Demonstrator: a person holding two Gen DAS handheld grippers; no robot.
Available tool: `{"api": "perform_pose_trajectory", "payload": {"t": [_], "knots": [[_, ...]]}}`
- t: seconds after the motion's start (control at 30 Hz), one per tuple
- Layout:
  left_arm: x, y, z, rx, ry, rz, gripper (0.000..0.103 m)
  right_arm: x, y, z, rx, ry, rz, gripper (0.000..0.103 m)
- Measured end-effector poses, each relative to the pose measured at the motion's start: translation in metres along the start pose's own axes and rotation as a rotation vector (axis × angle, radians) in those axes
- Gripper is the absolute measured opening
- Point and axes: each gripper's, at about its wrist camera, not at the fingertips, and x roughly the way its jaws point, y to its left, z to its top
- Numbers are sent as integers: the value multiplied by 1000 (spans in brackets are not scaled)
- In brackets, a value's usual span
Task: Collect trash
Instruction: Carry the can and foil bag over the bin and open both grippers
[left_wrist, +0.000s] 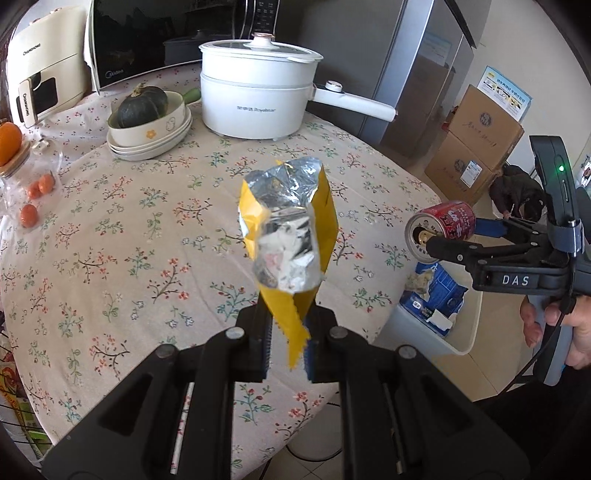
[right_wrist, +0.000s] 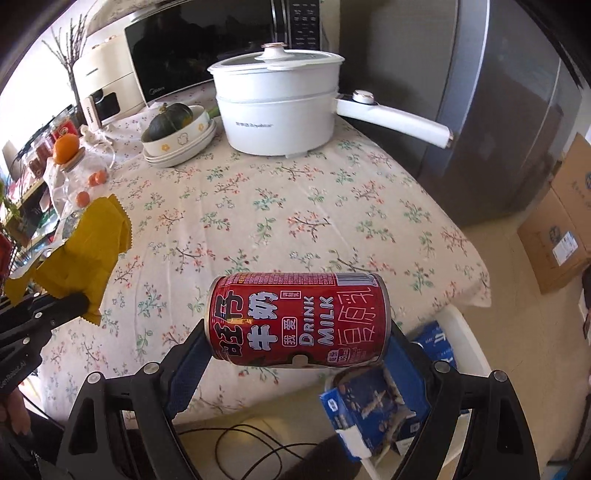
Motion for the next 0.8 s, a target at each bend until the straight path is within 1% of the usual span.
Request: {"api": "perform_pose_trajectory", "payload": {"t": [0.2,0.37,0.47,0.67,0.8], "knots": [[22,-38,-1,50,35,-37,15,9,-48,-21,62,61,-41,89],[42,-73,-1,94,63,-72,15,23,-89,-42,135,151,-38,89],[53,-92,1,118,81,-92,15,31,-110,-55,158,195,-58,89],[72,-128,4,165,107,-126,15,38,-142,-75,197,254,-91,90],[84,-150,5,207,126,-144,15,38,-149,-83,207,290,-101,91]]}}
